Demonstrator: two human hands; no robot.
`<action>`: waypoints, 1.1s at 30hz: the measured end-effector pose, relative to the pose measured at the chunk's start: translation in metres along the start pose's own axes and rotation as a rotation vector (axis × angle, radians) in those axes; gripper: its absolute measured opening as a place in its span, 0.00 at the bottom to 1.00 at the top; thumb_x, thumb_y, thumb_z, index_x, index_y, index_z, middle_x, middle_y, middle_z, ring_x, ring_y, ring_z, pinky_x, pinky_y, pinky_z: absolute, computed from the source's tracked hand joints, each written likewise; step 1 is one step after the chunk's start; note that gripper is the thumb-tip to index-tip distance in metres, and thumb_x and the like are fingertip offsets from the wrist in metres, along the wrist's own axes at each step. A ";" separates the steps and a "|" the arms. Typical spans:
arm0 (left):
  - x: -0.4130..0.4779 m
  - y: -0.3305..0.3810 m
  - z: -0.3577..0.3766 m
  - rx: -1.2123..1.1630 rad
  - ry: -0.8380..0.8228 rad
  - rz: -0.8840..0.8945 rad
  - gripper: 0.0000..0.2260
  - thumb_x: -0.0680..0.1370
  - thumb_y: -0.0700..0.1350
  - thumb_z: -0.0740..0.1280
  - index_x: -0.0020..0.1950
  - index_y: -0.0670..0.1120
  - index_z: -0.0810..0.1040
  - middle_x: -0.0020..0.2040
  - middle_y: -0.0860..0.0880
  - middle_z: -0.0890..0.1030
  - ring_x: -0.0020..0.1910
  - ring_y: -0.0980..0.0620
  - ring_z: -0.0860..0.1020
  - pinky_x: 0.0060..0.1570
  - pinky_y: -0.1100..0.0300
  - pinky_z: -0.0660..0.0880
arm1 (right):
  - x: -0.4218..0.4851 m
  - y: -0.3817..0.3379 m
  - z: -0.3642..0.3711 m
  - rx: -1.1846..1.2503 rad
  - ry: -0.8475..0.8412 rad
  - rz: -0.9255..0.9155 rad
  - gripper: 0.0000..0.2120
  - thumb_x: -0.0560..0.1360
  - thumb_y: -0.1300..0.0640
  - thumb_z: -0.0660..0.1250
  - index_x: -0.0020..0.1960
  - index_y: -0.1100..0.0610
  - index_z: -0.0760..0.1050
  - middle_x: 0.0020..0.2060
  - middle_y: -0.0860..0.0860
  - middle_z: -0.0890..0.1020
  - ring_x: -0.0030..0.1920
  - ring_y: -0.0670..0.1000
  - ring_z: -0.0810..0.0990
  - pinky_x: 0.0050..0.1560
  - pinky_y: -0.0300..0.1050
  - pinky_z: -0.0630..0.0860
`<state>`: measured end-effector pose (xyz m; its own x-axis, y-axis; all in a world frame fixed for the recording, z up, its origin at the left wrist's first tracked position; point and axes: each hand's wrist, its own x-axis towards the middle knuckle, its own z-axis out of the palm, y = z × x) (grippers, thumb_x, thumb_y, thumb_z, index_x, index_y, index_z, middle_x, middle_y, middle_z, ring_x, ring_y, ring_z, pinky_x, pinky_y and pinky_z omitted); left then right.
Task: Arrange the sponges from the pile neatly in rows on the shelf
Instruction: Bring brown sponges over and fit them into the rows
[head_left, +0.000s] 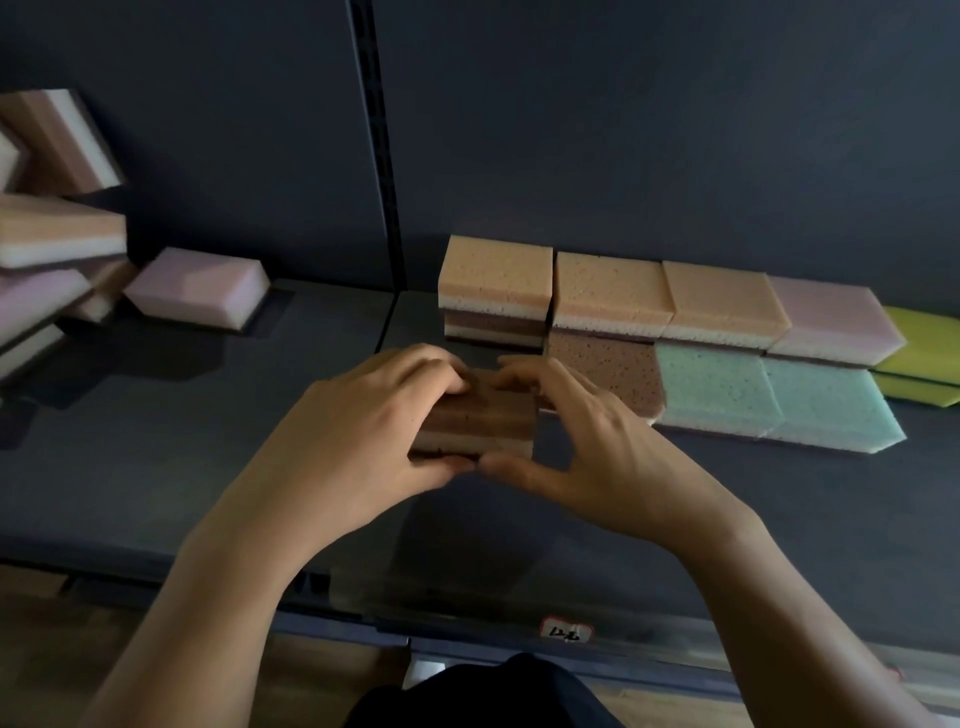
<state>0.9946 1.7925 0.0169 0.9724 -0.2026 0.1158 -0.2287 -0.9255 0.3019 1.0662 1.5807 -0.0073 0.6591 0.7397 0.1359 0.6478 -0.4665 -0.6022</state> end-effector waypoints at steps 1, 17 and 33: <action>0.000 0.000 0.000 0.005 0.009 0.012 0.24 0.69 0.61 0.66 0.60 0.50 0.75 0.63 0.57 0.74 0.55 0.56 0.77 0.45 0.67 0.70 | 0.000 0.001 0.000 0.022 0.016 0.011 0.25 0.75 0.40 0.67 0.67 0.49 0.67 0.62 0.43 0.74 0.60 0.38 0.73 0.59 0.29 0.70; 0.012 0.001 0.003 0.062 -0.043 -0.031 0.28 0.69 0.58 0.73 0.65 0.54 0.70 0.64 0.57 0.74 0.59 0.55 0.75 0.53 0.60 0.72 | -0.002 0.016 -0.010 -0.100 0.069 0.032 0.30 0.76 0.35 0.61 0.72 0.49 0.65 0.69 0.44 0.70 0.68 0.41 0.67 0.65 0.36 0.68; 0.040 -0.003 0.012 0.089 -0.108 -0.005 0.26 0.74 0.55 0.70 0.69 0.55 0.67 0.70 0.59 0.67 0.67 0.57 0.68 0.60 0.60 0.67 | -0.002 0.052 -0.008 -0.376 0.236 0.101 0.20 0.74 0.58 0.73 0.65 0.49 0.77 0.62 0.46 0.77 0.63 0.51 0.75 0.60 0.51 0.75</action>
<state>1.0343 1.7833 0.0093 0.9739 -0.2266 0.0110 -0.2235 -0.9504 0.2161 1.1012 1.5512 -0.0330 0.7667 0.5711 0.2934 0.6410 -0.7064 -0.3002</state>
